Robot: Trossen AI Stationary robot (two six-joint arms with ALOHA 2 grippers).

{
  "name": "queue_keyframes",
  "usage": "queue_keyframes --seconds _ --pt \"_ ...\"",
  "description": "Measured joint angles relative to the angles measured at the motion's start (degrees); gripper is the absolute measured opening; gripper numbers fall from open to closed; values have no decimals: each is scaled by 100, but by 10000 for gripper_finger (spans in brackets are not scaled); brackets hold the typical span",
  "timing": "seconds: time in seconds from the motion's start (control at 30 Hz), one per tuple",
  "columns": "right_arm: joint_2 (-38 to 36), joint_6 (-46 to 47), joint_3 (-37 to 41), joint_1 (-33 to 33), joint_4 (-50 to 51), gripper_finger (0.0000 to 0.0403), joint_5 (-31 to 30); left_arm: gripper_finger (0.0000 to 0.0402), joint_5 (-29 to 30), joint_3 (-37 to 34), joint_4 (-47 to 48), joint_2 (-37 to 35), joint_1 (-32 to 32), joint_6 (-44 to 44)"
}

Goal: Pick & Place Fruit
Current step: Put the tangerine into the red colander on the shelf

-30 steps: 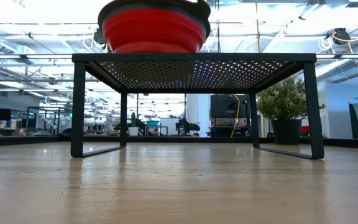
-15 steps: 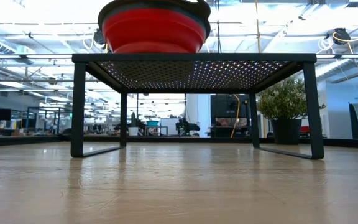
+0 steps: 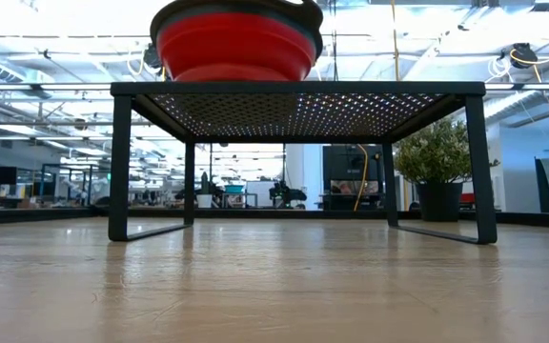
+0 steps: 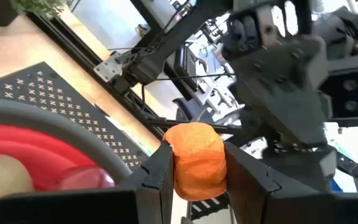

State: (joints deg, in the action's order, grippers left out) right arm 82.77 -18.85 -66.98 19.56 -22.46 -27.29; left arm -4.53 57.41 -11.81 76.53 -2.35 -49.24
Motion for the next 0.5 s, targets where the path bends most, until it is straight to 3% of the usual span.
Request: queue_keyframes --seconds 0.23,0.5 --pt "-361 653 0 351 780 208 -218 111 -124 0 0 -2 135 -2" --pt "-727 1594 0 696 2060 148 -444 111 -160 0 -32 -2 157 -8"
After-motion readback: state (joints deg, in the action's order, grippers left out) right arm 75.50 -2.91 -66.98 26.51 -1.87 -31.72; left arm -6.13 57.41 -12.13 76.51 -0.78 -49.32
